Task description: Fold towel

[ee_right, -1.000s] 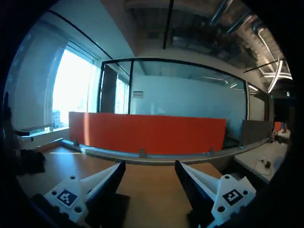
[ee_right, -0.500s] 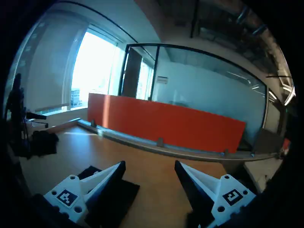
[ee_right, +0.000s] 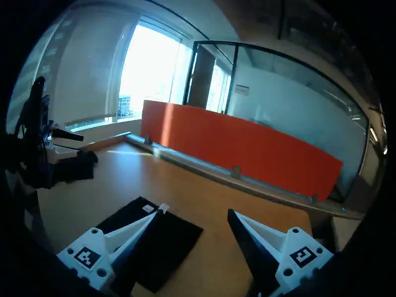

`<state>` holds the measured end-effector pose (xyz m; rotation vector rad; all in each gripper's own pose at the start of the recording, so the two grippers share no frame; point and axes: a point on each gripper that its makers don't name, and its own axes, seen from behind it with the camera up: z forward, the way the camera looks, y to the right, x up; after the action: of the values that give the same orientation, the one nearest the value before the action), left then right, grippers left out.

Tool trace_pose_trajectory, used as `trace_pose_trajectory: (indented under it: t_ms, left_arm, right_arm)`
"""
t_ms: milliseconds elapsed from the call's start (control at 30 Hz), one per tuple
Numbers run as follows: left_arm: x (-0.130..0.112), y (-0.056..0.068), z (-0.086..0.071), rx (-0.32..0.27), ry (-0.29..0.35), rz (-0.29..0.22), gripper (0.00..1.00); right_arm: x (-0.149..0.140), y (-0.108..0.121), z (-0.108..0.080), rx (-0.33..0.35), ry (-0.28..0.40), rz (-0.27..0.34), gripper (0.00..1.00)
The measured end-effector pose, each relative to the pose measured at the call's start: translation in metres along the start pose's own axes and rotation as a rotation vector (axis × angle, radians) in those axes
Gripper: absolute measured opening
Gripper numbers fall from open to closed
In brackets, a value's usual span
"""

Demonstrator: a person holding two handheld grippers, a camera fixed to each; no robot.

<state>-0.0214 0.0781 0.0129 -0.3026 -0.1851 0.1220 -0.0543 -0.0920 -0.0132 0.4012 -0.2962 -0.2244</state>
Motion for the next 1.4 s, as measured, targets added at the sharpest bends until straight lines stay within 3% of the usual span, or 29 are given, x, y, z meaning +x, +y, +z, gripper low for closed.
trace_pose_trajectory:
  t_ms: [600,1400]
  left_arm:
    - [-0.057,0.025,0.016,-0.067,-0.093,0.019,1.0]
    - [-0.179,0.06,0.029,-0.147,-0.275,0.049,1.0]
  right_arm:
    - [-0.057,-0.015,0.01,0.041,-0.094,-0.013,1.0]
    - [-0.168,-0.06,0.032,0.12,-0.249,-0.016,1.0]
